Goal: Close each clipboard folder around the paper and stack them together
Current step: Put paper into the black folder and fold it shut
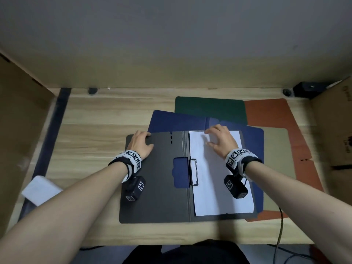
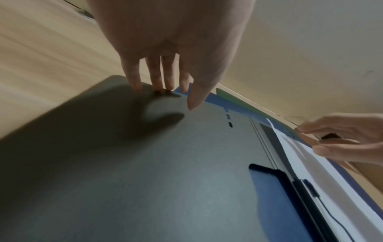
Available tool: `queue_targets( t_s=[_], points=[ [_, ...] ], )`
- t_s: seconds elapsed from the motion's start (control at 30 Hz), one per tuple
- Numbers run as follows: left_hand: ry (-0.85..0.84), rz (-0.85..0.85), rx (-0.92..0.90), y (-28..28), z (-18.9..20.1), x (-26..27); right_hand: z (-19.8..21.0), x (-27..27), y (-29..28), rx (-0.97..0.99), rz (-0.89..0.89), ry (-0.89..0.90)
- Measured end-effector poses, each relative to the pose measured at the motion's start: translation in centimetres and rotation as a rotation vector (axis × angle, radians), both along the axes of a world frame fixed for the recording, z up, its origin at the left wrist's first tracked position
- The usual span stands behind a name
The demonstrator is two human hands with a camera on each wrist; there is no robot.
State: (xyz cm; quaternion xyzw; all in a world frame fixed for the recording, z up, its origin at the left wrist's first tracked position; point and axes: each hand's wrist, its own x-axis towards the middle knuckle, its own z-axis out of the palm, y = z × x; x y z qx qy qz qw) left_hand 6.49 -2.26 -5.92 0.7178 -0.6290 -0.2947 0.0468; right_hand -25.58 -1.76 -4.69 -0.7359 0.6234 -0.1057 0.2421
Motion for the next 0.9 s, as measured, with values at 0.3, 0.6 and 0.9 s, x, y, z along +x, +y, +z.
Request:
queue_targets(
  t_s=[0.3, 0.6, 0.9],
  points=[
    [-0.160, 0.179, 0.215, 7.4, 0.0, 5.3, 0.2, 1.6, 6.9, 0.137, 0.253, 0.129],
    [0.000, 0.377, 0.296, 10.3, -1.5, 7.0, -2.7, 4.4, 11.5, 0.192, 0.316, 0.295],
    [0.323, 0.658, 0.284, 10.8, 1.6, 9.9, -2.3, 7.3, 9.2, 0.211, 0.348, 0.366]
  ],
)
